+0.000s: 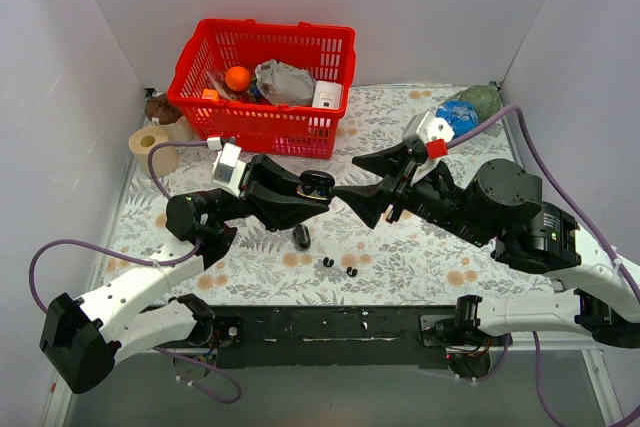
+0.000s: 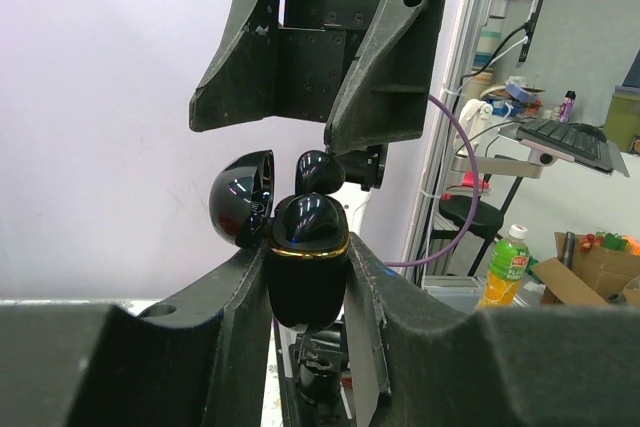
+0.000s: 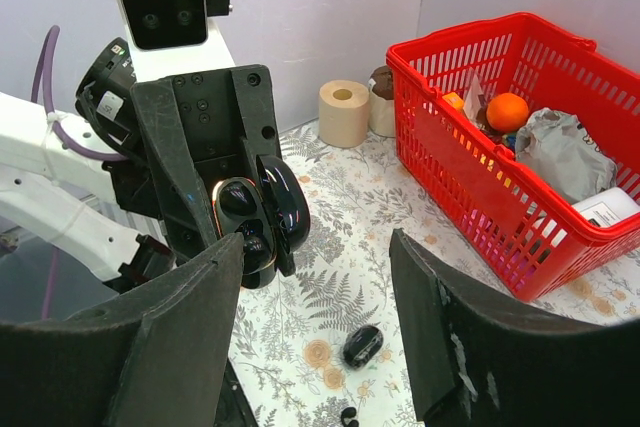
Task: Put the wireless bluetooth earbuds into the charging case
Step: Place the earbud in the charging case.
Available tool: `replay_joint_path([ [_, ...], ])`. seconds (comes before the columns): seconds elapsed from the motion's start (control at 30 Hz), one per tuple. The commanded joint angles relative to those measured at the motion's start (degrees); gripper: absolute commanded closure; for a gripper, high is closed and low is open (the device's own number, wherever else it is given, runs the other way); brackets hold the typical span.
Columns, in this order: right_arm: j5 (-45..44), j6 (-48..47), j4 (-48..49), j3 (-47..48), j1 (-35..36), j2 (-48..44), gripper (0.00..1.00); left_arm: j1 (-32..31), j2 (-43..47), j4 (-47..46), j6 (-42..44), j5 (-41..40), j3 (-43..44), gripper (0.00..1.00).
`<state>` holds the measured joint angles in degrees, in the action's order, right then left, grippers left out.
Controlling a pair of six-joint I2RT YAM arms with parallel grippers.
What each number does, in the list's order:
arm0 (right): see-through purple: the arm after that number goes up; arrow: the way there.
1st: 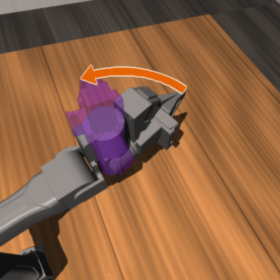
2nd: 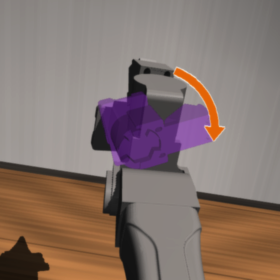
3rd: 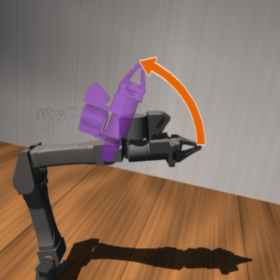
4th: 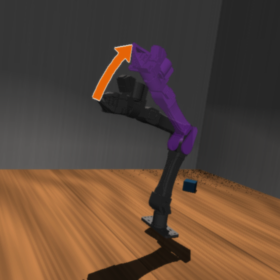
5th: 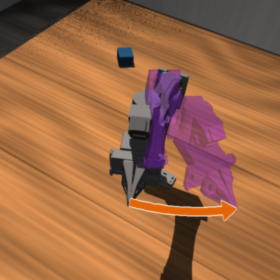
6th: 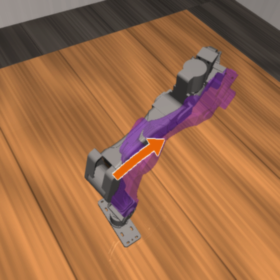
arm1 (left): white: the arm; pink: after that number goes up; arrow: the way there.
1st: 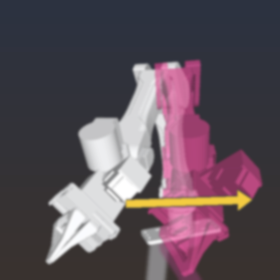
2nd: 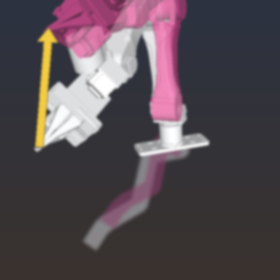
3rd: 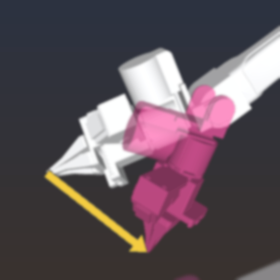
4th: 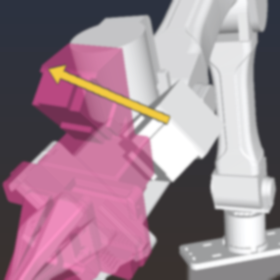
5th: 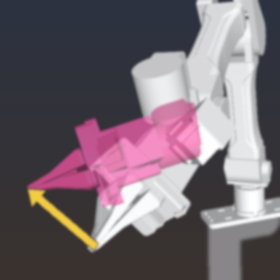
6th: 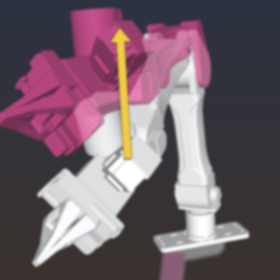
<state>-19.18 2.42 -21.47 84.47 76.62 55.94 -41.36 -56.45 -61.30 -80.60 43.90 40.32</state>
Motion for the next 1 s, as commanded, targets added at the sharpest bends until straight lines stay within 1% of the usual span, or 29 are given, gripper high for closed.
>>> replay_joint_path([
  [0.0,-1.4,-0.1,0.7,0.2,0.1,-0.5,0.33,-0.1,1.1,-0.8,0.2,-0.7,1.1,1.00],
  [0.3,0.5,0.9,0.6,-0.5,0.1,-1.3,0.32,-0.1,2.3,1.3,1.8,-1.8,1.2,1.00],
  [0.5,-0.2,1.6,0.5,-2.3,0.1,-2.1,0.32,-0.1,2.3,1.4,1.8,-1.6,1.3,1.00],
  [0.97,0.3,1.1,1.7,-0.5,0.1,-0.3,0.32,-0.1,1.3,0.3,0.8,-0.9,1.1,1.00],
])
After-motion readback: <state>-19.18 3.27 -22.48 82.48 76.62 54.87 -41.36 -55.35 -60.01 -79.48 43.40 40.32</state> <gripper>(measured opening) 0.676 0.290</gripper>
